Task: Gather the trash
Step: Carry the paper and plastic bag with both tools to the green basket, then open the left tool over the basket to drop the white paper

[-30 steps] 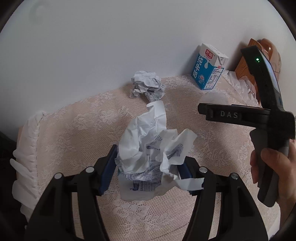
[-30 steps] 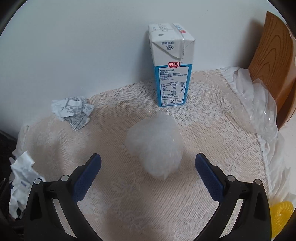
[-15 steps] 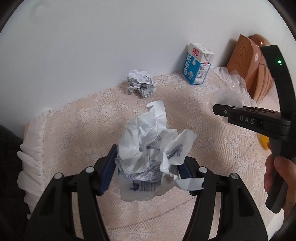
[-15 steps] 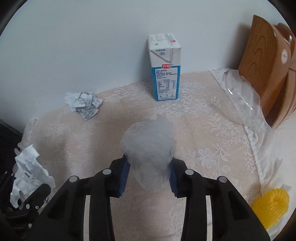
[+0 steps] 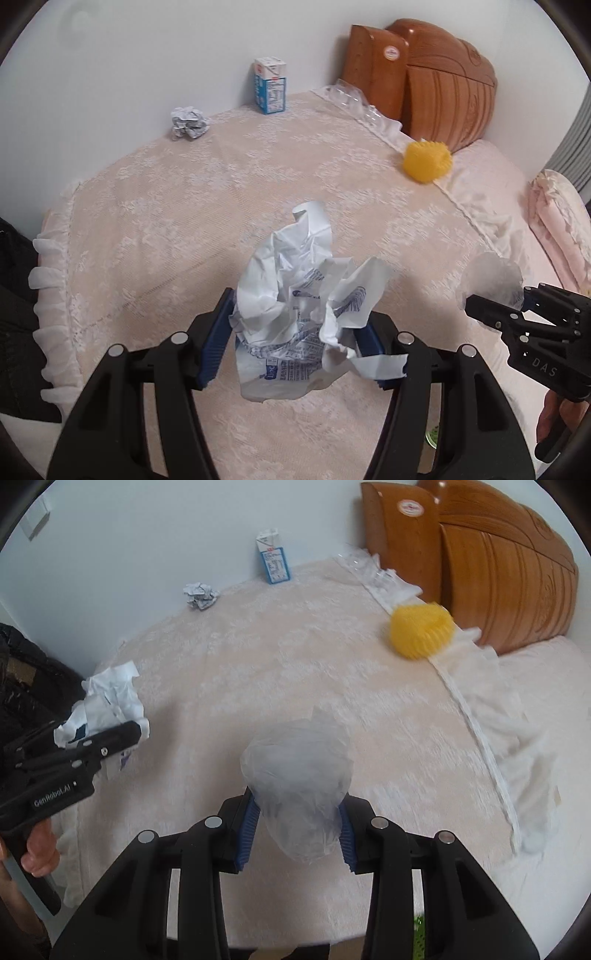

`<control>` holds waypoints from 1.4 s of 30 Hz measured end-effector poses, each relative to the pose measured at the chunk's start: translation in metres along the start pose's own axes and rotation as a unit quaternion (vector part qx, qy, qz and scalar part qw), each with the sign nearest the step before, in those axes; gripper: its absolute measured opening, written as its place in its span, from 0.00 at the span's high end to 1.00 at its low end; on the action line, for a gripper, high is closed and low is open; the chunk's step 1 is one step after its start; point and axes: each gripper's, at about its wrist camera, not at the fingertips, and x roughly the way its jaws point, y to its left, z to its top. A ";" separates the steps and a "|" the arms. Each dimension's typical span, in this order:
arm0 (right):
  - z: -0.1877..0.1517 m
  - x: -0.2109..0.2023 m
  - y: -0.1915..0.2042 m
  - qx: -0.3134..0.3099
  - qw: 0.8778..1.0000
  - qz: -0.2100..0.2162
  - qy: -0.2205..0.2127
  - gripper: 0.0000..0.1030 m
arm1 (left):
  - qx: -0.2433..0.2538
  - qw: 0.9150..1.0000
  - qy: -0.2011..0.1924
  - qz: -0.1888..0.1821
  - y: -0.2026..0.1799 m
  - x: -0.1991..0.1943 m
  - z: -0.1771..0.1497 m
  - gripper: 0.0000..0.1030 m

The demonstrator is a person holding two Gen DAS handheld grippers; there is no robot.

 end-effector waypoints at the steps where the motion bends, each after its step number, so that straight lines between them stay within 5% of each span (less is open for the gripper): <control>1: -0.011 -0.005 -0.007 0.005 1.000 -0.001 0.000 0.62 | 0.009 1.000 0.003 -0.005 -0.012 -0.004 -0.008 0.42; 16: -0.124 -0.076 -0.110 0.110 0.993 -0.042 -0.026 0.62 | 0.126 0.990 0.012 -0.059 -0.143 -0.024 -0.052 0.42; 22: -0.158 -0.093 -0.139 0.148 0.987 -0.061 -0.020 0.62 | 0.190 0.977 0.023 -0.093 -0.195 -0.024 -0.067 0.42; 28: -0.211 -0.126 -0.170 0.204 0.973 -0.102 -0.028 0.62 | 0.269 0.949 0.055 -0.157 -0.272 -0.013 -0.089 0.42; 36: -0.276 -0.165 -0.211 0.271 0.951 -0.140 -0.042 0.62 | 0.355 0.896 0.121 -0.238 -0.375 0.013 -0.140 0.42; 42: -0.304 -0.178 -0.236 0.291 0.945 -0.143 -0.045 0.62 | 0.419 0.855 0.172 -0.255 -0.423 0.032 -0.179 0.26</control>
